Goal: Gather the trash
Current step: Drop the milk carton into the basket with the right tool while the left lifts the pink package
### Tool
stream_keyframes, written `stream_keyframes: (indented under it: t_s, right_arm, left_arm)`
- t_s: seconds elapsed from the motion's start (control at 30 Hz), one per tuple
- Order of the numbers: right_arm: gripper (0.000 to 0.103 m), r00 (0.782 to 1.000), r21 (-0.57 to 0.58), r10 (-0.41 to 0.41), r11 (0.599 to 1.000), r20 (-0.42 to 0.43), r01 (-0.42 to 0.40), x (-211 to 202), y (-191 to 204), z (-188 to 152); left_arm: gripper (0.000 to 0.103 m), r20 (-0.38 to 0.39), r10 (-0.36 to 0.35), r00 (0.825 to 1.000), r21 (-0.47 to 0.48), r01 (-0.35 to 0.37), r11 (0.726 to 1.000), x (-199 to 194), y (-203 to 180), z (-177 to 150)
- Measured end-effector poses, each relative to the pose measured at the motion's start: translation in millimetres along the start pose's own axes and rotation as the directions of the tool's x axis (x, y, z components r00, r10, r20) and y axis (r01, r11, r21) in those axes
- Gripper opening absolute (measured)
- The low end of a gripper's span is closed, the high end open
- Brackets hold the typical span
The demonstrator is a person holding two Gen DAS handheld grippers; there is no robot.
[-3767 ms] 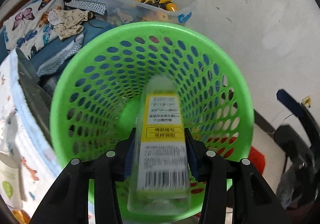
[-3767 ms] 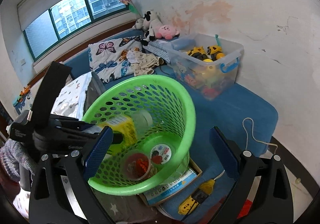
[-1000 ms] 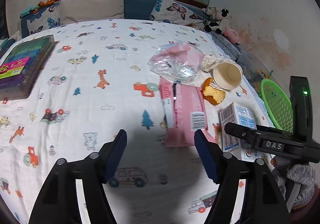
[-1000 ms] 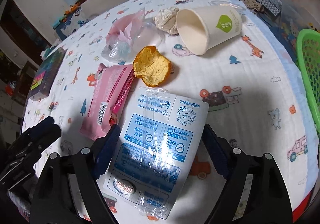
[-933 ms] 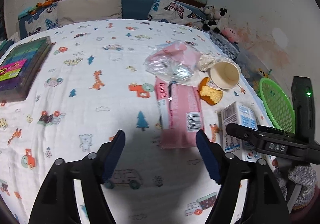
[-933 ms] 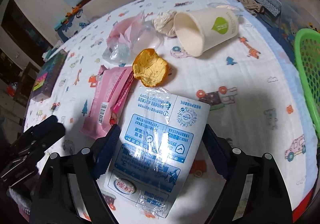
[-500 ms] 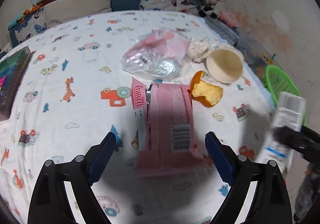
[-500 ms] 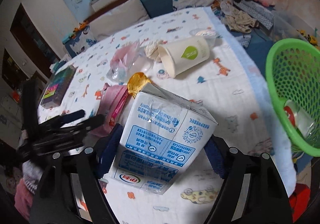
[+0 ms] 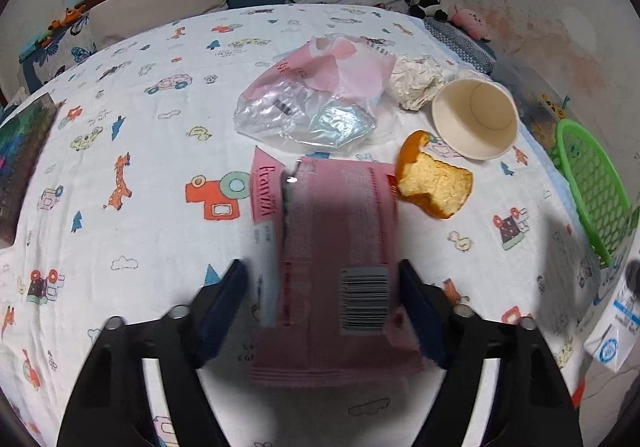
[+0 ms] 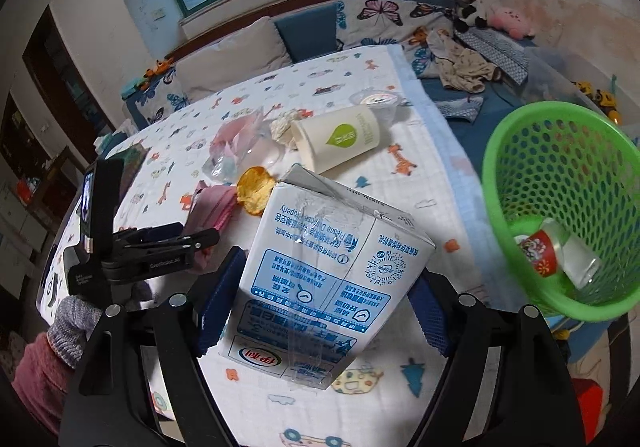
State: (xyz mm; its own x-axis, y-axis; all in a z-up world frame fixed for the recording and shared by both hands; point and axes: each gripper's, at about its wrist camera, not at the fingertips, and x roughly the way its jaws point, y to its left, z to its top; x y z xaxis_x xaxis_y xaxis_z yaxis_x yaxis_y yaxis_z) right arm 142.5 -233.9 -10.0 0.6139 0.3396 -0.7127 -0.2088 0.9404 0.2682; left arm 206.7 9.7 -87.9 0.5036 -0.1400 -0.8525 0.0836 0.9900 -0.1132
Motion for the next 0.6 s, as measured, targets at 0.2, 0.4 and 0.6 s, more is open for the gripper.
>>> stream_keyframes:
  t_s: [0.2,0.4,0.6]
  right_arm:
    - [0.078,1.000,0.010,-0.017,1.000,0.018,0.017,-7.0,-12.0,-0.3]
    - [0.078,0.999,0.030,-0.023,0.999,0.040,0.022,-16.3,-25.9,3.6]
    - [0.077,0.995,0.042,-0.063,0.997,0.081,0.060,-33.3,-54.0,11.6]
  left_arm:
    - [0.045,0.025,-0.015,1.000,0.026,0.014,1.000,-12.3,-3.1,-4.1]
    - [0.036,0.046,-0.038,0.998,0.028,0.036,0.999,-31.1,-3.1,-11.6]
    - [0.035,0.068,-0.066,0.995,0.046,0.063,0.997,-56.8,-8.2,-16.3]
